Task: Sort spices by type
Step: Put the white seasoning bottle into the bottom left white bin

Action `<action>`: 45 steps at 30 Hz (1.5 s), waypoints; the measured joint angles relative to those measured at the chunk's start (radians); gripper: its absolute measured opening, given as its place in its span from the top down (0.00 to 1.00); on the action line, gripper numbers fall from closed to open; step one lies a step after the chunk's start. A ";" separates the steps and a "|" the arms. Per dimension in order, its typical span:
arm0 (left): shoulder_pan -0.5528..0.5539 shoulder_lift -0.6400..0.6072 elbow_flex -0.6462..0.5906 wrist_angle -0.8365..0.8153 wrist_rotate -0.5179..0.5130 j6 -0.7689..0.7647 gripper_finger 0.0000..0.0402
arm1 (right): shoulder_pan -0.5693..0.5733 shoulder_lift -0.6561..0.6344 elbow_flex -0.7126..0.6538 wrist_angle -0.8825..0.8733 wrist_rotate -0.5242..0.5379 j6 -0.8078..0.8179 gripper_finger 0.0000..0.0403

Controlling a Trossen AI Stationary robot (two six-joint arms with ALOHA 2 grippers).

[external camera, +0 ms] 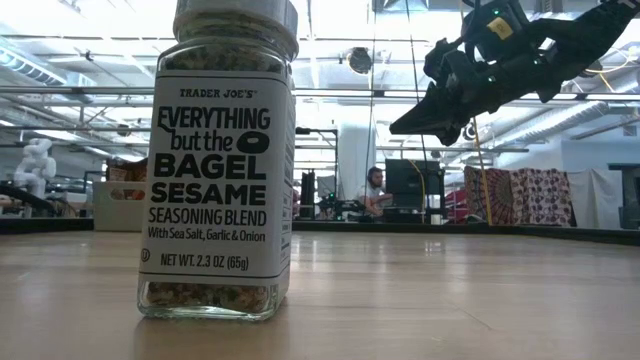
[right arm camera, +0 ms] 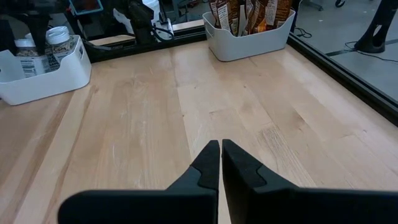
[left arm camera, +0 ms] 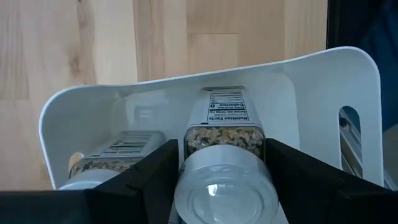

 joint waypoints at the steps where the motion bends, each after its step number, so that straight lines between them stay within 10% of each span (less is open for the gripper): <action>1: 0.000 0.000 0.000 0.000 0.000 0.001 0.41 | 0.000 0.000 0.000 0.000 0.000 0.000 1.00; 45: 0.099 -0.002 0.112 -0.214 0.239 0.005 0.47 | 0.000 0.000 0.000 0.000 0.000 -0.008 1.00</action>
